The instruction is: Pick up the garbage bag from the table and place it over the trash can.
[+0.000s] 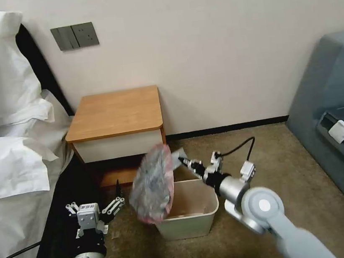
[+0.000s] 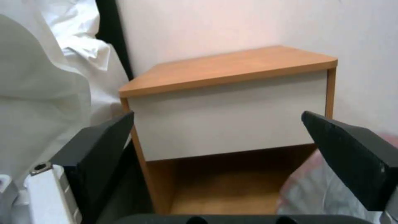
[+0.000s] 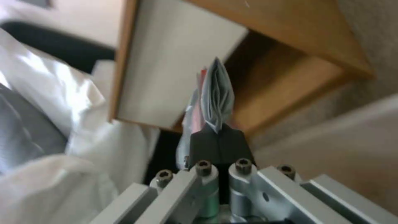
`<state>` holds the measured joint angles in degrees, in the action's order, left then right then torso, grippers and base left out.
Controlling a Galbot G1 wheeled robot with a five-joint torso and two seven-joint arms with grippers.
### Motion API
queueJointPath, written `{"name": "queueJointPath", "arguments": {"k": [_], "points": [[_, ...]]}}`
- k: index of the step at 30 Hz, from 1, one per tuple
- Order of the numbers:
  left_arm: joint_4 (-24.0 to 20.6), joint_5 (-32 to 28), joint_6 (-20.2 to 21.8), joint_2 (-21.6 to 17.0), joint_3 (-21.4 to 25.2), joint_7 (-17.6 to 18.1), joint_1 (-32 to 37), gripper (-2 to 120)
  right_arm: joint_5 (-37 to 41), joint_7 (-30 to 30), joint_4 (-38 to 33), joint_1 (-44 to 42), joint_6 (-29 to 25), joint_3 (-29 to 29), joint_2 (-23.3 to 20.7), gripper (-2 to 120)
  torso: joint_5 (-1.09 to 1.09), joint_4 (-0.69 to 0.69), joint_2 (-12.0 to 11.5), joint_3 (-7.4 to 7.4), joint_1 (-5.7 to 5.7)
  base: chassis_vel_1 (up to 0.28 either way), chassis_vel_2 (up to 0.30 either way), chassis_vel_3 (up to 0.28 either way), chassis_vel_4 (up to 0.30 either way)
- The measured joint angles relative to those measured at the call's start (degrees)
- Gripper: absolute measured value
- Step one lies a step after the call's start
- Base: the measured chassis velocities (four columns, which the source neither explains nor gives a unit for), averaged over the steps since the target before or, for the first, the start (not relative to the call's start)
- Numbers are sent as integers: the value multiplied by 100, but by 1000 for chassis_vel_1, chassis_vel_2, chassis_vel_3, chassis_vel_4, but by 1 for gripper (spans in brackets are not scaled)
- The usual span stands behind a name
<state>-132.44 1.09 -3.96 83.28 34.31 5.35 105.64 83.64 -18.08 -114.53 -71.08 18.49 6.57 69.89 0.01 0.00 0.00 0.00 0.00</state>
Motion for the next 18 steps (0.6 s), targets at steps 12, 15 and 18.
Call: {"name": "queueJointPath", "arguments": {"k": [12,15,18], "points": [[112,-74,-141,-7,18,6,6,100,-956,28,-276,-559,-214,-270,-201,0,-1,0,0,0,0,0,0,0,0],[155,-74,-167,-2,5,5,-6,100,-980,-100,-294,-573,-204,-302,-245,0,-1,0,0,0,0,0,0,0,0],[185,-76,-186,9,-10,4,-26,100,-995,-385,-340,-570,-105,-329,-286,2,0,0,0,0,0,0,0,0,0]]}}
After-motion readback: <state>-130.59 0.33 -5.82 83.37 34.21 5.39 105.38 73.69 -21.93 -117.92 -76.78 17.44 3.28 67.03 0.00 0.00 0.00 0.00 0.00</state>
